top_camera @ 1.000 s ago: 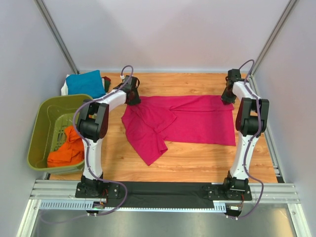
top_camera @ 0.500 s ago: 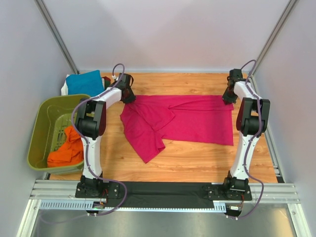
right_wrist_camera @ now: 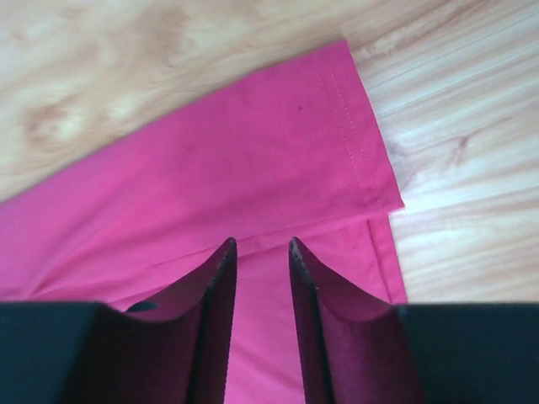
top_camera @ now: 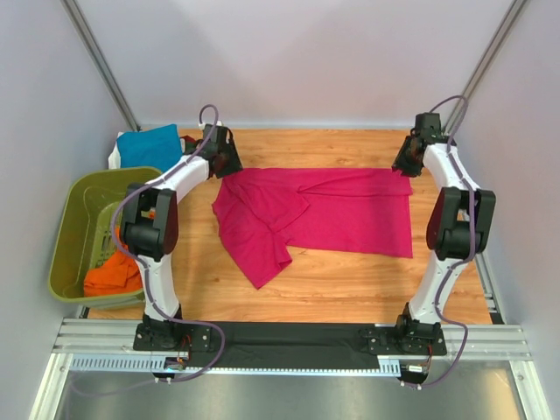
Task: Fold and stack the t-shirts
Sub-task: Fold the tshirt
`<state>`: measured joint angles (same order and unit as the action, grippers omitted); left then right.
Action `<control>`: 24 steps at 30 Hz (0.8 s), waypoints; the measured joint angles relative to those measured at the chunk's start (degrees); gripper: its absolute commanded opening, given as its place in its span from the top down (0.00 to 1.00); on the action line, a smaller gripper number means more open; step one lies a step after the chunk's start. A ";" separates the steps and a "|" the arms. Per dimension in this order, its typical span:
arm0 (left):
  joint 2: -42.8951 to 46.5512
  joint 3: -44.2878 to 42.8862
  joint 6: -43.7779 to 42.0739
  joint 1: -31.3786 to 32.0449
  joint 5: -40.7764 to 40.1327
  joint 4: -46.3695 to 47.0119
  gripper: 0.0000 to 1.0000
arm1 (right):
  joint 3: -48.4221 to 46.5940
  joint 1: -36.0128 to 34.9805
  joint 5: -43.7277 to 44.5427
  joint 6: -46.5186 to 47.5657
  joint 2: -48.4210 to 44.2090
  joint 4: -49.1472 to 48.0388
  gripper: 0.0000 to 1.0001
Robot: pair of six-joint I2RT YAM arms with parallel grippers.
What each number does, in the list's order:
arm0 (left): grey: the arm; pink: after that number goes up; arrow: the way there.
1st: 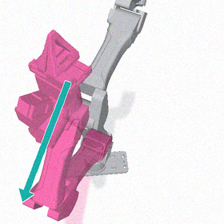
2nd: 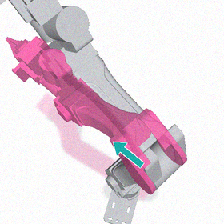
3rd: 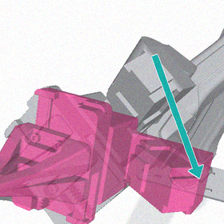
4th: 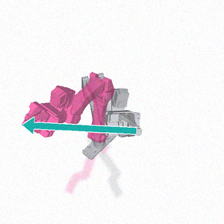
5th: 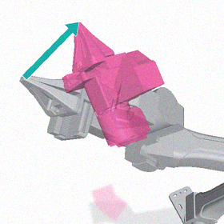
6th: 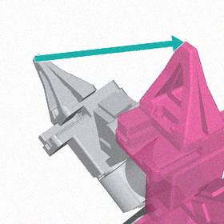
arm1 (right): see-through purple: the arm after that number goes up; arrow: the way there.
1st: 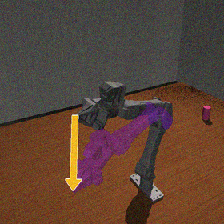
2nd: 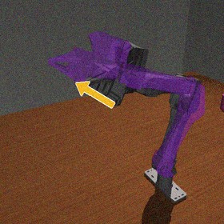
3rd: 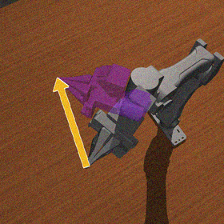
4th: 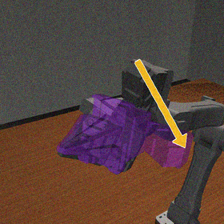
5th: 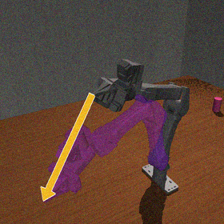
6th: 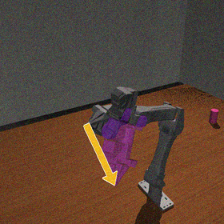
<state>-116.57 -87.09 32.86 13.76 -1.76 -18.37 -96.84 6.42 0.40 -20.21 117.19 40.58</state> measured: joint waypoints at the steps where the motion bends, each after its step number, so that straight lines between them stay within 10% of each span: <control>1: 1.51 0.46 -0.13 0.37 0.02 0.37 0.46 | 0.63 -0.07 -0.13 0.04 -1.84 -0.22 0.63; 10: 17.38 13.09 3.13 4.44 -1.99 3.50 0.40 | 9.05 1.03 2.84 -2.16 -11.69 -2.97 0.61; 24: 10.54 17.53 8.02 3.72 -3.15 5.42 0.44 | 13.22 2.21 5.73 -4.31 -6.16 -4.74 0.62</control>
<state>-106.04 -69.56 40.88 17.47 -4.91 -12.95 -83.61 8.62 6.13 -24.51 111.02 35.83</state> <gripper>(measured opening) 0.563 0.381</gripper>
